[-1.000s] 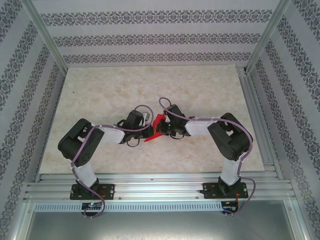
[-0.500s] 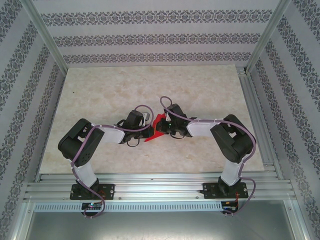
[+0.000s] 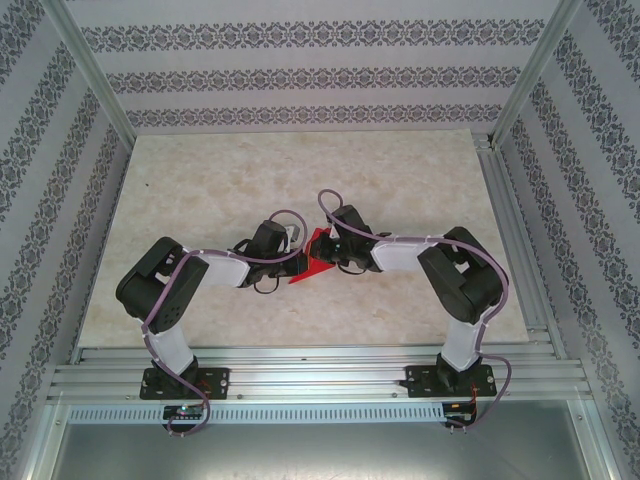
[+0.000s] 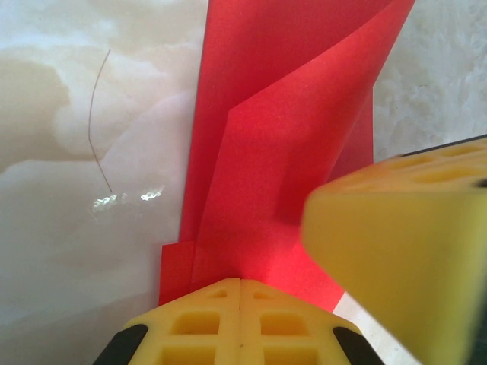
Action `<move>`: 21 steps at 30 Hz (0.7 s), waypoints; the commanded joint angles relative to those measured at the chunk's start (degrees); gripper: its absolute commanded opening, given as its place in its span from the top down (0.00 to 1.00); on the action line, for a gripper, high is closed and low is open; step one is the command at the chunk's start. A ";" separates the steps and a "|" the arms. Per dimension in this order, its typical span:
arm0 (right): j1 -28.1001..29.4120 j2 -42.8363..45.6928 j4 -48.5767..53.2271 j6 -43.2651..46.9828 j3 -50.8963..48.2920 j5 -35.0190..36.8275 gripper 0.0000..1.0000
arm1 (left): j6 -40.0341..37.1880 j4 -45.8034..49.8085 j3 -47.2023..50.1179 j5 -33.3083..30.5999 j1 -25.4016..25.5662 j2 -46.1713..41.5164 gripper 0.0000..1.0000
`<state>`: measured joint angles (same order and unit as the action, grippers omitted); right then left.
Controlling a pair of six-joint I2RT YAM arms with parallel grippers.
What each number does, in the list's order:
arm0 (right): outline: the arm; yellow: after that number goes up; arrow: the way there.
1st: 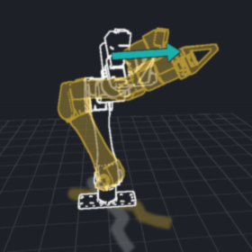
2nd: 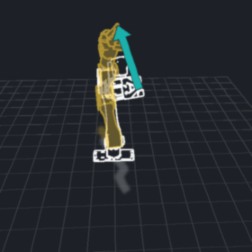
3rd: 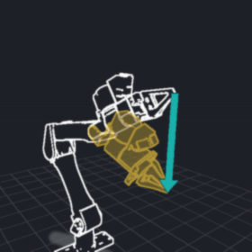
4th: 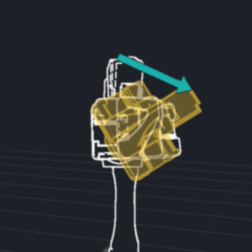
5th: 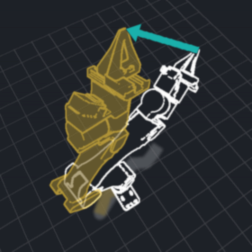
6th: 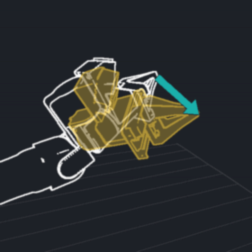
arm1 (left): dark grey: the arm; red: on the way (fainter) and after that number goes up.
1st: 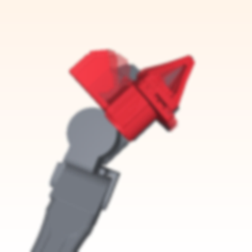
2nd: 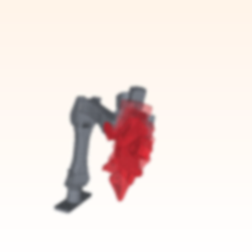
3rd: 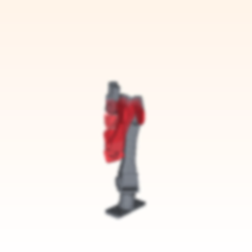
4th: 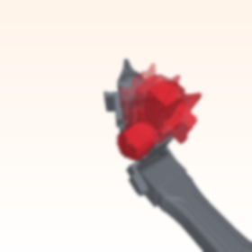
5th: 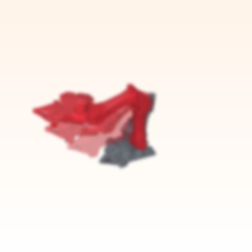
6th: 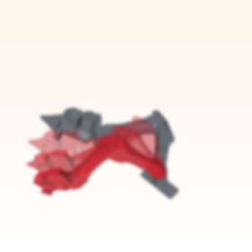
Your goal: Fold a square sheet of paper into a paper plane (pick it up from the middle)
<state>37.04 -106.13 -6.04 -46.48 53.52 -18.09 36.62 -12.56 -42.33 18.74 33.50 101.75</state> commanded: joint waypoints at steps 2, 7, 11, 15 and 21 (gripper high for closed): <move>-0.59 -1.82 -0.69 0.05 0.51 0.79 0.96 | -1.02 5.88 1.45 -1.33 -0.18 3.03 1.00; -1.83 -3.25 0.47 1.21 0.61 1.44 0.97 | -1.40 6.29 1.80 -1.14 -0.19 3.01 1.00; -2.52 -4.17 1.89 2.22 1.12 2.45 0.97 | -1.95 6.90 2.11 -0.93 -0.16 2.72 1.00; -3.24 -4.24 1.92 2.45 0.56 2.71 0.97 | -2.63 7.47 2.32 -0.90 -0.19 2.75 1.00; -4.57 -3.83 1.86 2.75 -0.50 2.48 0.97 | -3.22 7.79 2.89 -0.68 -0.17 2.91 1.00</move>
<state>34.54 -108.97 -5.80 -45.19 53.63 -18.46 35.51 -12.58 -42.17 19.00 33.43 101.75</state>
